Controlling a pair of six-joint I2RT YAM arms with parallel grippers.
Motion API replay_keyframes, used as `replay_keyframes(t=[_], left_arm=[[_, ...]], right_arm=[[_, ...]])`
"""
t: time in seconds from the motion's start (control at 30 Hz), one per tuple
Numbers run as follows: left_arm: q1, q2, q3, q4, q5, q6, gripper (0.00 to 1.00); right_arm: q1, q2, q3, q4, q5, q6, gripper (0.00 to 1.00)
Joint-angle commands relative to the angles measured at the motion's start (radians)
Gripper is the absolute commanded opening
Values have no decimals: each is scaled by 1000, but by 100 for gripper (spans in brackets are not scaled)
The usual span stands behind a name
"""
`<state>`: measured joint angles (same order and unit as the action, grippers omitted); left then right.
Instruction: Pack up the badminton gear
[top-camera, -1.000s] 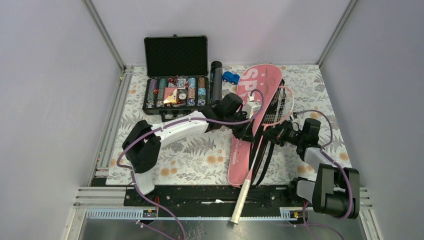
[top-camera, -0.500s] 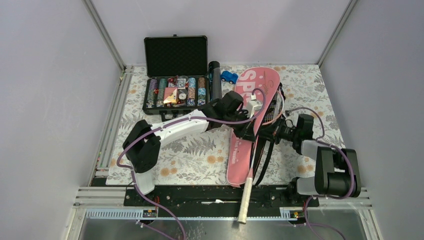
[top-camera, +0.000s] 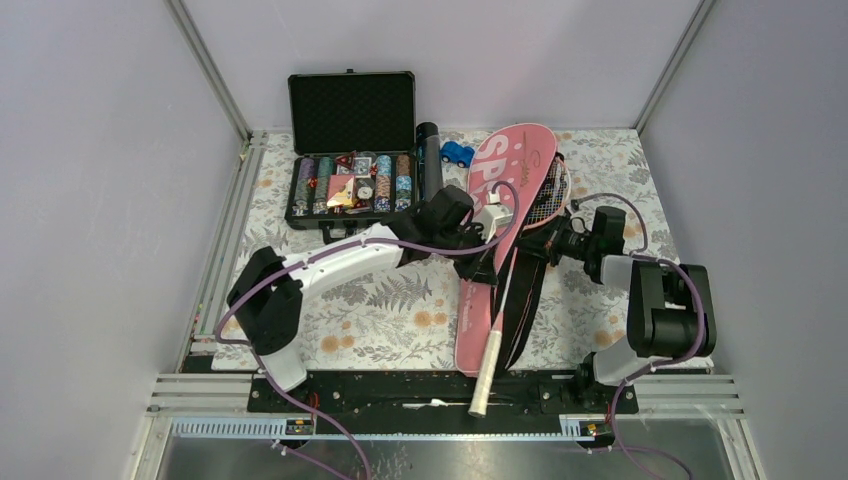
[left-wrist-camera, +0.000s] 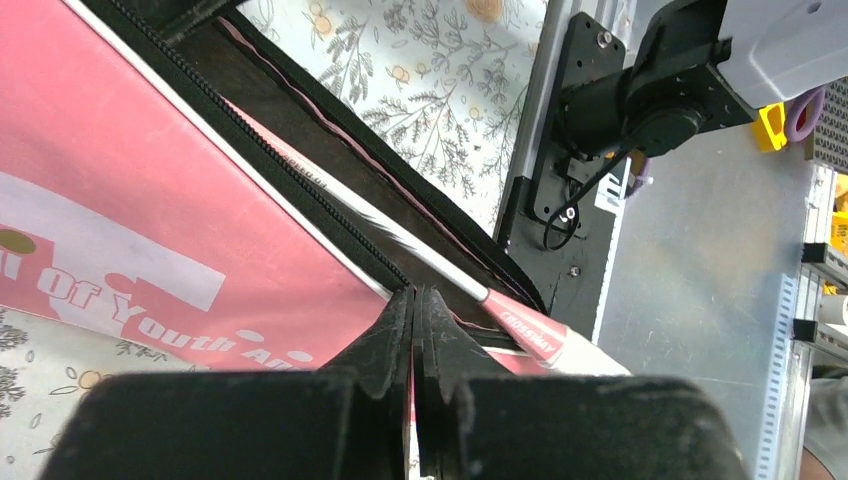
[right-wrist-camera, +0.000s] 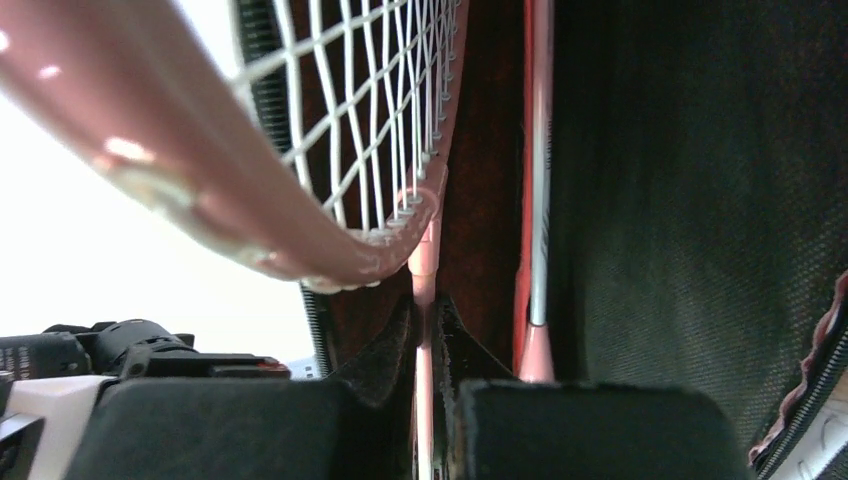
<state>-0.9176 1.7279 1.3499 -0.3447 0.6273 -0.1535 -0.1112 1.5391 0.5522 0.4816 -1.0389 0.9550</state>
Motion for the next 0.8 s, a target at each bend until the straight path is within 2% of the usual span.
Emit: replay_keyframes(t=[0.0, 0.1, 0.2, 0.4, 0.63, 0.77], left_arm=[[-8, -80, 0, -22, 40, 17, 0], [-7, -90, 0, -22, 41, 23, 0], [-8, -96, -3, -27, 40, 28, 0], [-7, -117, -31, -22, 33, 19, 0], [-7, -158, -93, 98, 67, -124, 0], [-8, -188, -107, 98, 39, -136, 0]], right_arm=[[-8, 51, 95, 43, 22, -54, 0], [-8, 79, 130, 18, 4, -80, 0], [-11, 69, 150, -48, 41, -119, 0], [-13, 50, 170, -50, 131, -122, 0], [-14, 82, 149, 133, 238, -38, 0], [-13, 108, 177, 127, 283, -77, 0]])
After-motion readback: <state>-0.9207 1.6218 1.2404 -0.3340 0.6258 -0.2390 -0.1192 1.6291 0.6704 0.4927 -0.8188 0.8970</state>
